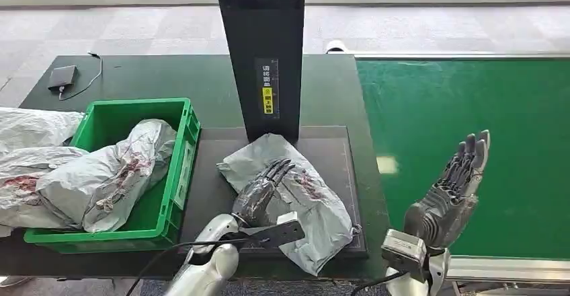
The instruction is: Moved the parcel from conveyor to table for the left to box.
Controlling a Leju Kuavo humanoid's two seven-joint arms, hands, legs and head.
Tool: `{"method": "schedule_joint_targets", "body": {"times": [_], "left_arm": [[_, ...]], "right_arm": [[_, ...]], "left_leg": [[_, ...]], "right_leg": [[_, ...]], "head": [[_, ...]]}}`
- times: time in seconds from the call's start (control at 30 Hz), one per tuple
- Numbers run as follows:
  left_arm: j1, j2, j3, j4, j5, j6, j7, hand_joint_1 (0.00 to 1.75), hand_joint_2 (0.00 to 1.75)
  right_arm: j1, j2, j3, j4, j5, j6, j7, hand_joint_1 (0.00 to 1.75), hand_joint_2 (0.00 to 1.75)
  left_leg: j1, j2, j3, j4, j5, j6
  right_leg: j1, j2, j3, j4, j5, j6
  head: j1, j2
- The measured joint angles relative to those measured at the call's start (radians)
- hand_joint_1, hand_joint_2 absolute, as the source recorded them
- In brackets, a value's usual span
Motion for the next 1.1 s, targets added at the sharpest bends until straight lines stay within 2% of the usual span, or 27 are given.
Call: {"method": "schedule_joint_targets", "body": {"times": [0.3, 0.83, 0.87, 1.1], "left_arm": [[-0.026, 0.0, -0.016, 0.081, -0.033, 0.005, 0.018, 0.0, 1.75], [-0.035, 0.0, -0.022, 0.105, -0.033, 0.008, 0.018, 0.0, 1.75], [-0.035, 0.0, -0.022, 0.105, -0.033, 0.008, 0.019, 1.75, 1.75], [-0.035, 0.0, -0.03, 0.118, -0.069, 0.012, 0.033, 1.75, 1.75]], "right_arm": [[0.003, 0.002, -0.015, -0.018, -0.009, 0.001, 0.0, 0.0, 1.75], [0.004, 0.002, -0.016, -0.027, -0.01, 0.001, 0.0, 0.0, 1.75], [0.004, 0.002, -0.016, -0.027, -0.01, 0.001, 0.0, 0.0, 1.75], [0.004, 0.002, -0.016, -0.027, -0.028, 0.001, 0.0, 0.0, 1.75]], "left_leg": [[0.0, 0.0, 0.0, 0.0, 0.0, 0.0], [0.0, 0.0, 0.0, 0.0, 0.0, 0.0], [0.0, 0.0, 0.0, 0.0, 0.0, 0.0], [0.0, 0.0, 0.0, 0.0, 0.0, 0.0]], "right_leg": [[0.0, -0.001, 0.001, 0.0, 0.0, 0.0], [0.0, -0.001, 0.001, 0.0, 0.0, 0.0], [0.0, -0.001, 0.001, 0.0, 0.0, 0.0], [0.0, -0.001, 0.001, 0.0, 0.0, 0.0]], "head": [[0.0, 0.0], [0.0, 0.0], [0.0, 0.0], [0.0, 0.0]]}}
